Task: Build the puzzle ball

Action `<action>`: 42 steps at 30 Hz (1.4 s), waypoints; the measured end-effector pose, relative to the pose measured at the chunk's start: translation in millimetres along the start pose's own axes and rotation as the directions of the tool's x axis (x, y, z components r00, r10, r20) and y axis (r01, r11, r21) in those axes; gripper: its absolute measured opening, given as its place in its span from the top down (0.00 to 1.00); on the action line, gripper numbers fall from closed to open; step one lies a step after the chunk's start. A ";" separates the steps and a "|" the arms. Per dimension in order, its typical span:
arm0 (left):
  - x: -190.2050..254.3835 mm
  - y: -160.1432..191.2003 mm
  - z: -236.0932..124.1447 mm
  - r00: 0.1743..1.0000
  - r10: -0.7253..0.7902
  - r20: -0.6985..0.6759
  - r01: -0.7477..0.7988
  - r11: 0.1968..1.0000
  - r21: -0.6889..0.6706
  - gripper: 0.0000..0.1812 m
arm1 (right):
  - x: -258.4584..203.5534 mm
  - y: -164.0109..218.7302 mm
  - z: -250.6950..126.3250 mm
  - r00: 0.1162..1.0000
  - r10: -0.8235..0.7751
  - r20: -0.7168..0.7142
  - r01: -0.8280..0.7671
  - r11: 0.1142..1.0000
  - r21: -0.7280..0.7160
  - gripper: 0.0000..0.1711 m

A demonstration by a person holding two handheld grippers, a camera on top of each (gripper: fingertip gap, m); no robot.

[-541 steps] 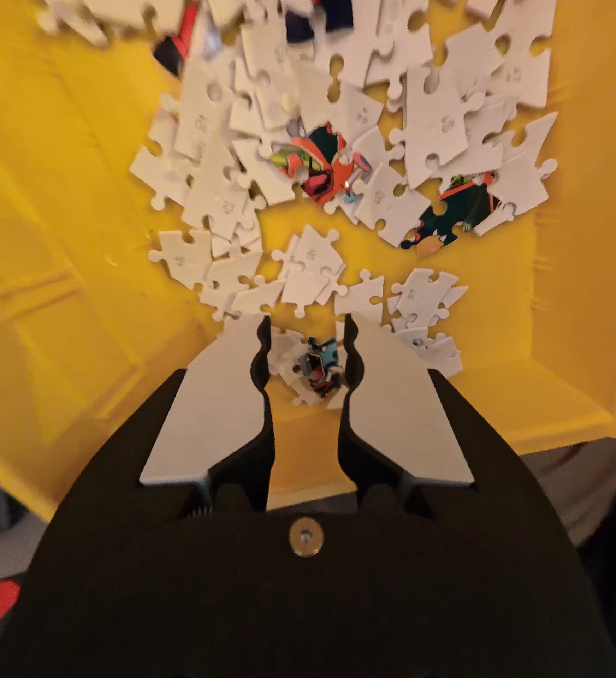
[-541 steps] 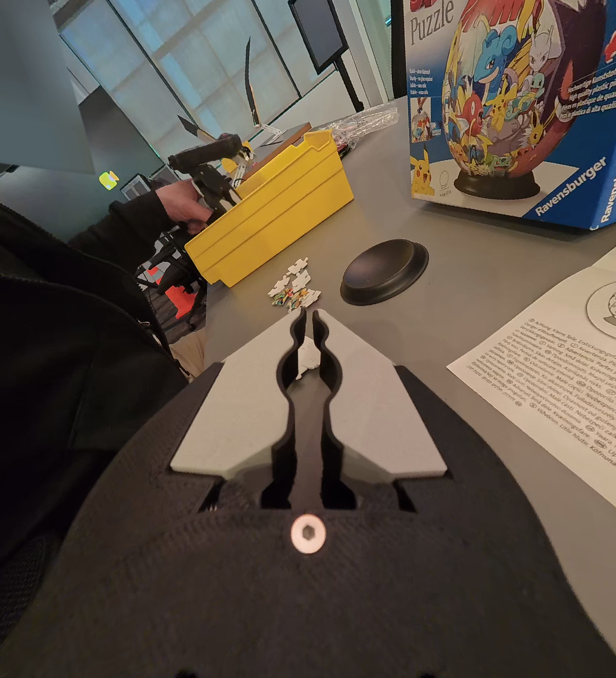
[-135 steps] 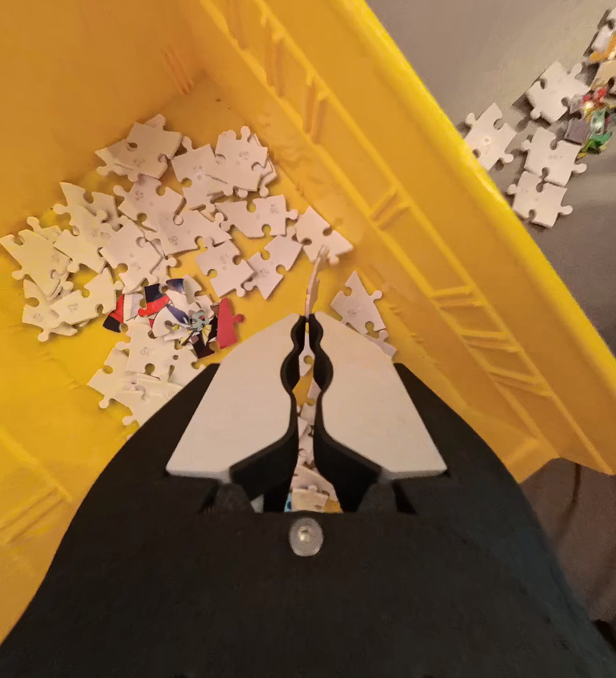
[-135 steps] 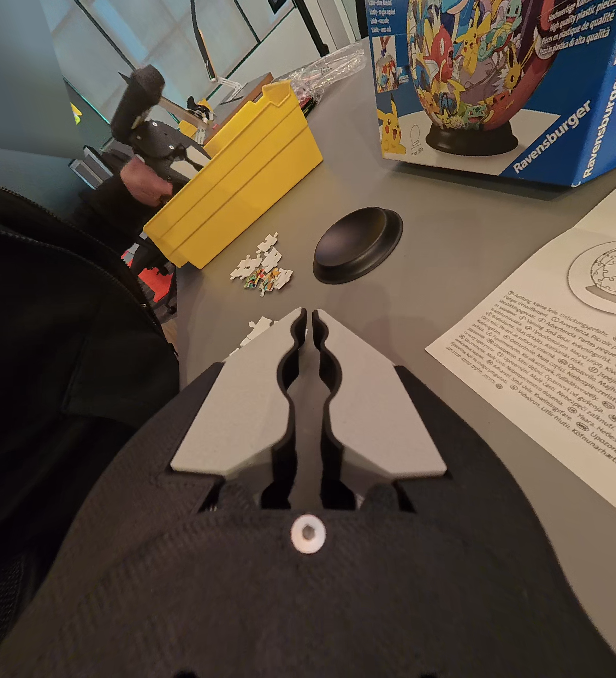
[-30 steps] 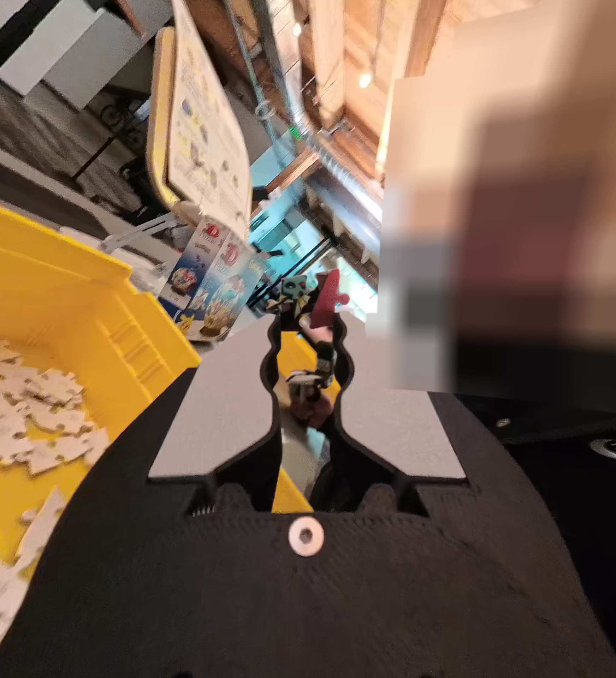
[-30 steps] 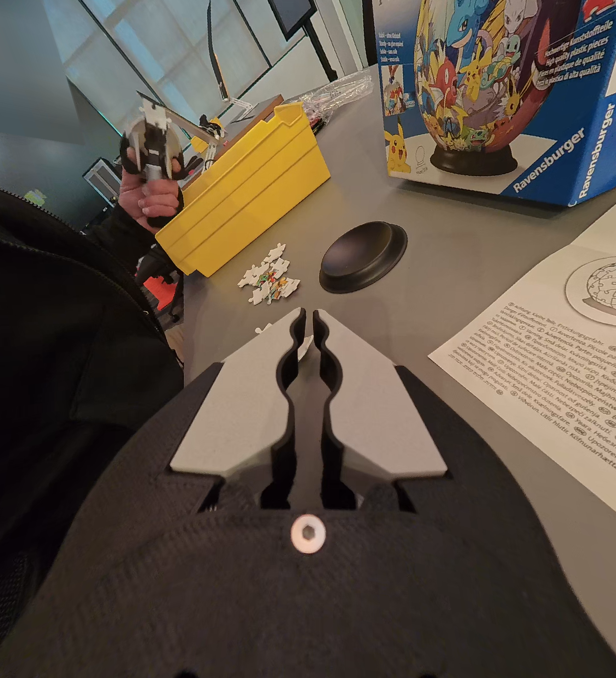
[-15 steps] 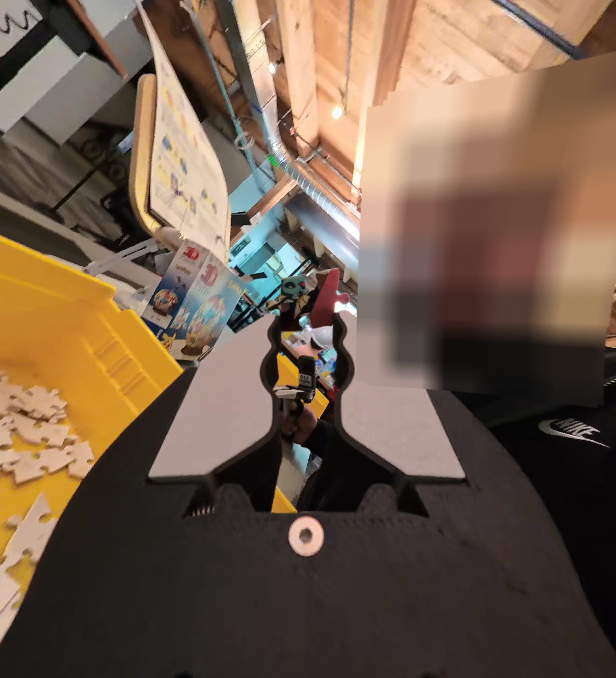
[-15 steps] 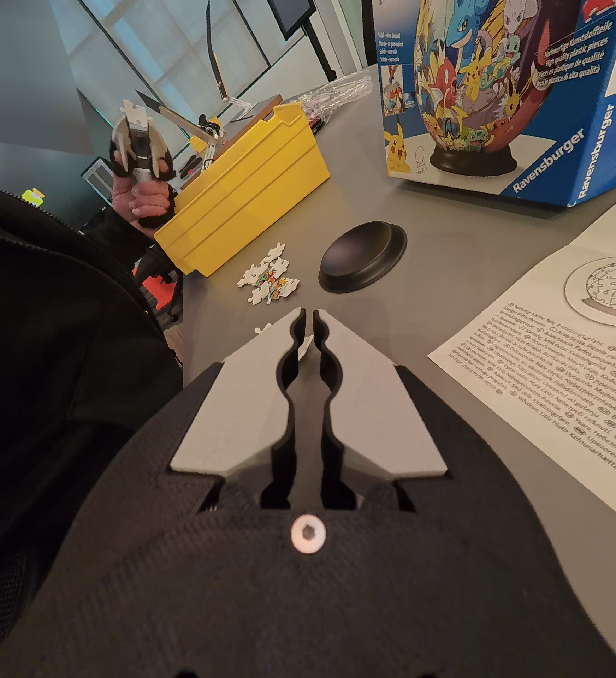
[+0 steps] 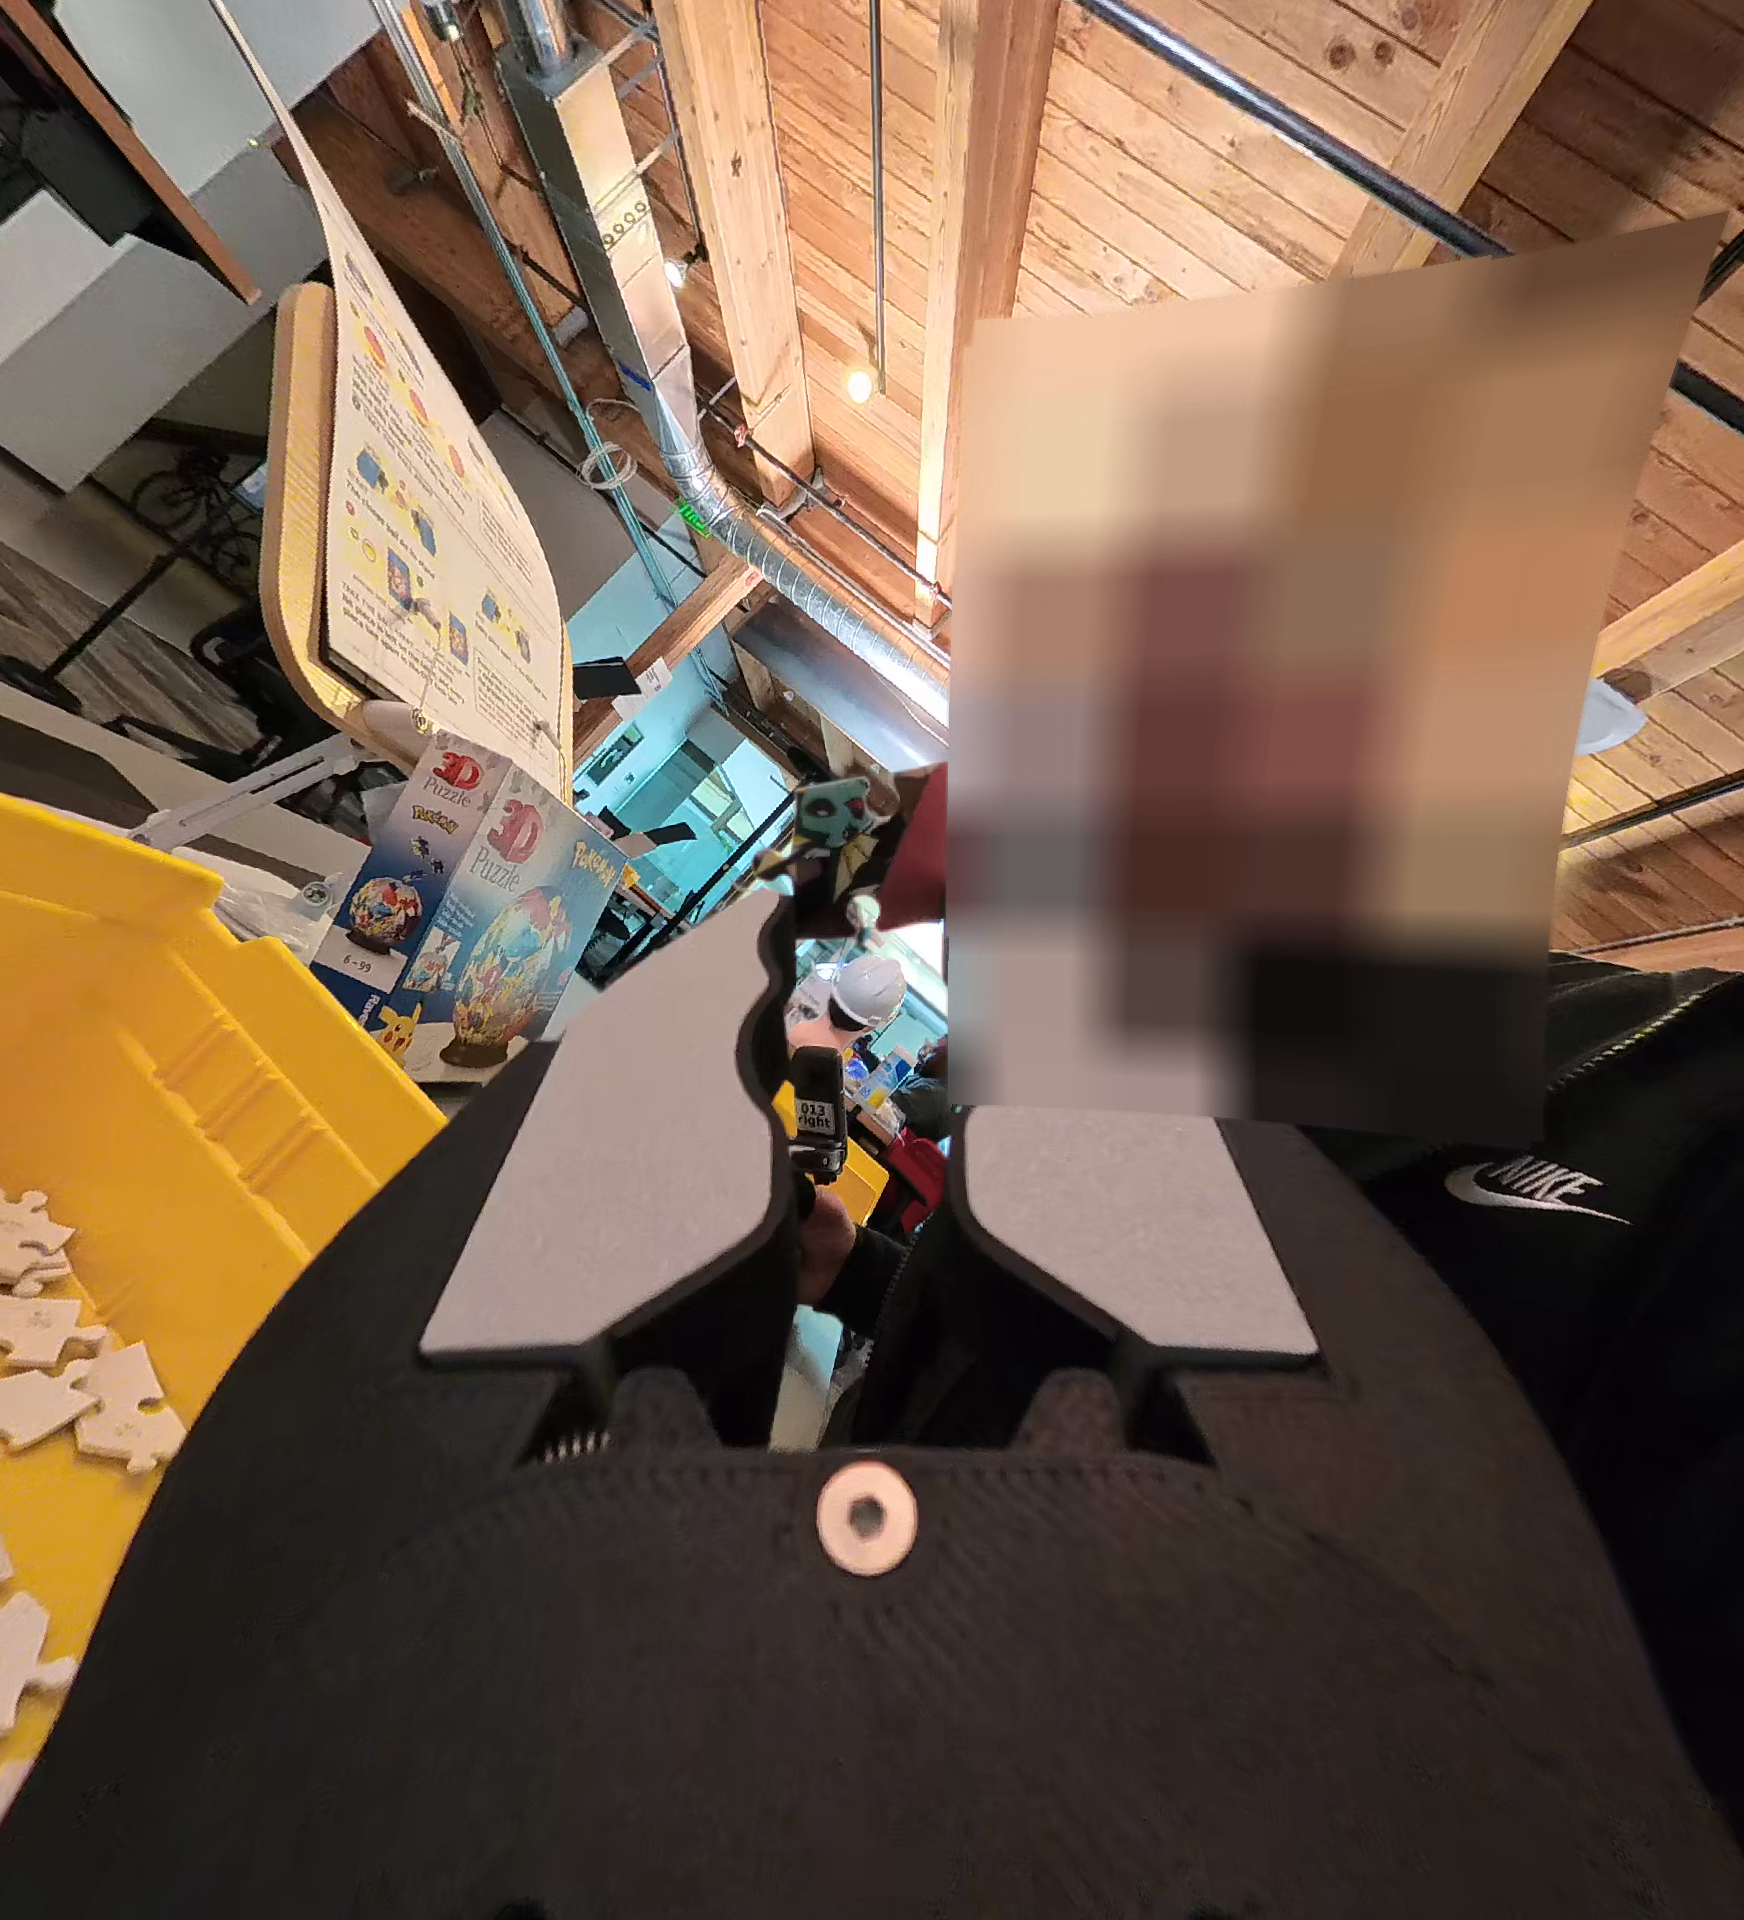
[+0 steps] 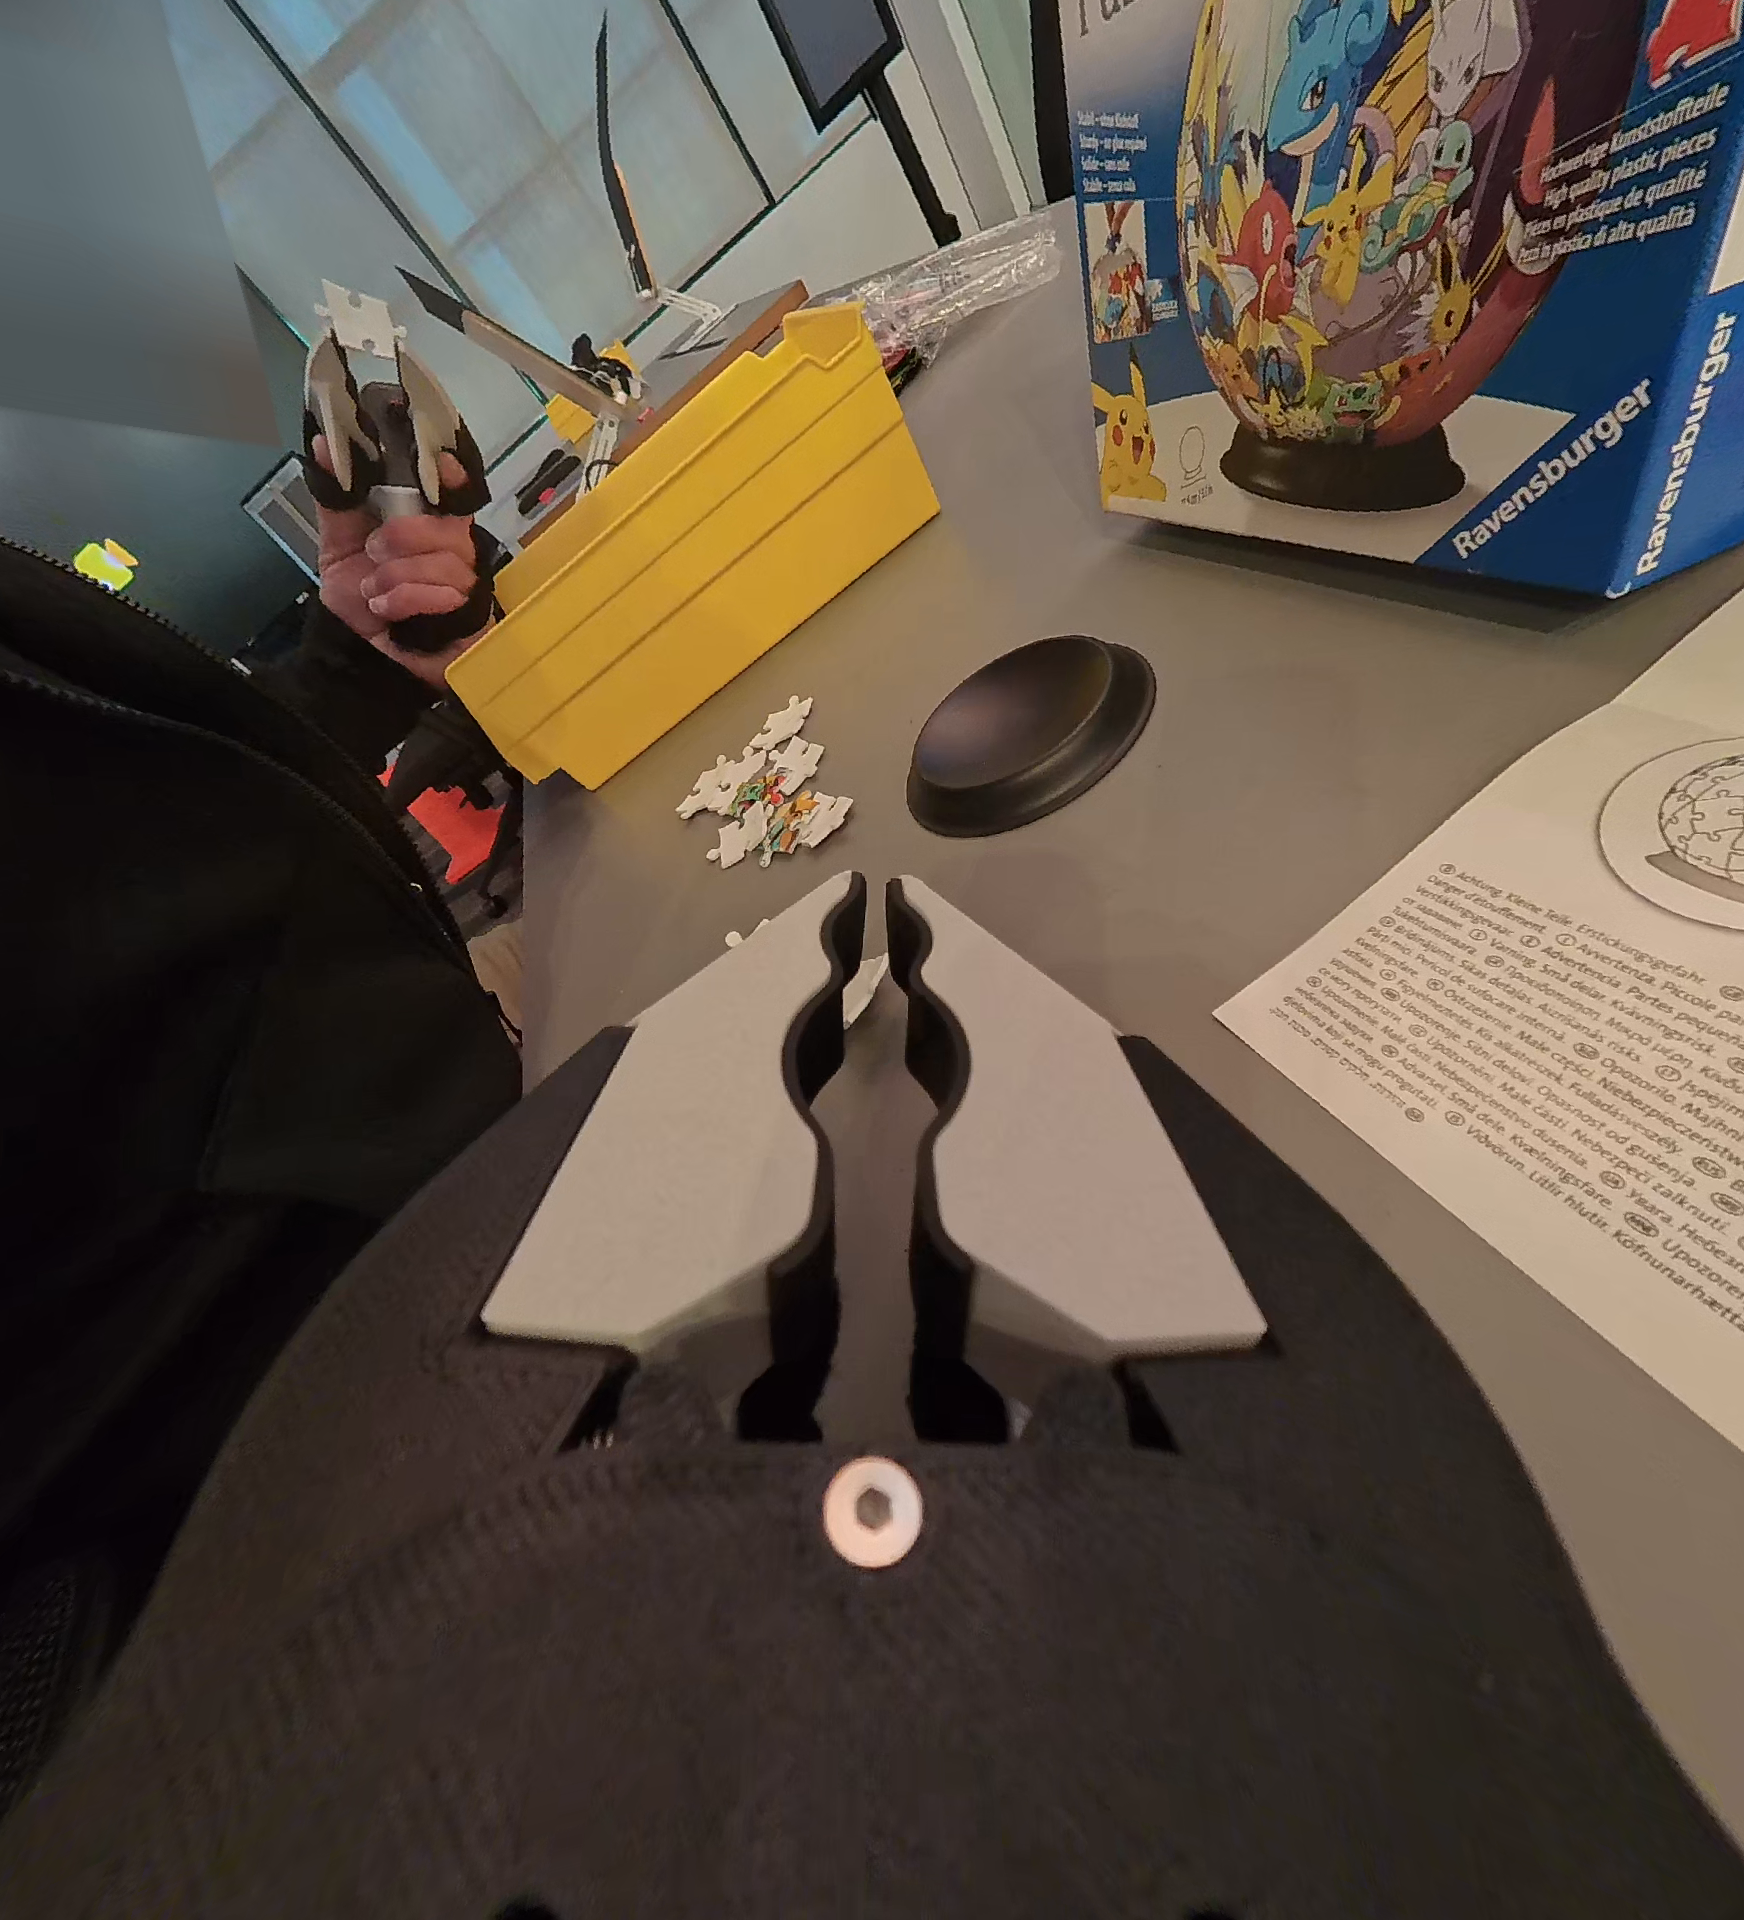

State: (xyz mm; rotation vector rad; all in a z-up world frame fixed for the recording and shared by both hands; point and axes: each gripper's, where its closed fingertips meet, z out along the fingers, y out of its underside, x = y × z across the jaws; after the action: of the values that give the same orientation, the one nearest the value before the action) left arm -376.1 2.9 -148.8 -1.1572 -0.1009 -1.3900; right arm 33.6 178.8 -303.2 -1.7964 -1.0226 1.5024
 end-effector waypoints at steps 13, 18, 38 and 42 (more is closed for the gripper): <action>-56.6 147.8 107.6 0.672 0.709 0.215 -0.176 0.434 -0.883 0.85 | -2.8 -1.7 -1.7 1.000 -0.014 0.010 0.013 1.000 0.015 0.99; -107.9 230.8 100.5 0.609 0.779 0.148 0.032 0.162 -0.986 0.85 | -5.1 -3.3 -3.3 1.000 -0.022 0.021 0.021 0.999 0.028 0.98; -83.5 202.0 102.0 0.569 0.785 0.244 0.013 0.288 -0.958 0.88 | -5.7 -3.9 -3.9 0.999 -0.021 0.025 0.020 0.999 0.033 0.98; -98.3 93.5 53.9 0.314 0.883 0.348 0.010 0.364 -0.931 0.81 | -5.4 -3.2 -3.2 1.000 -0.020 0.024 0.019 0.999 0.027 0.98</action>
State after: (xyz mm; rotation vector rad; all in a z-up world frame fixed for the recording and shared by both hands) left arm -298.7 86.1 -240.4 -2.3925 0.2913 0.0583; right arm 35.7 176.1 -297.0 -1.7489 -1.0239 1.5226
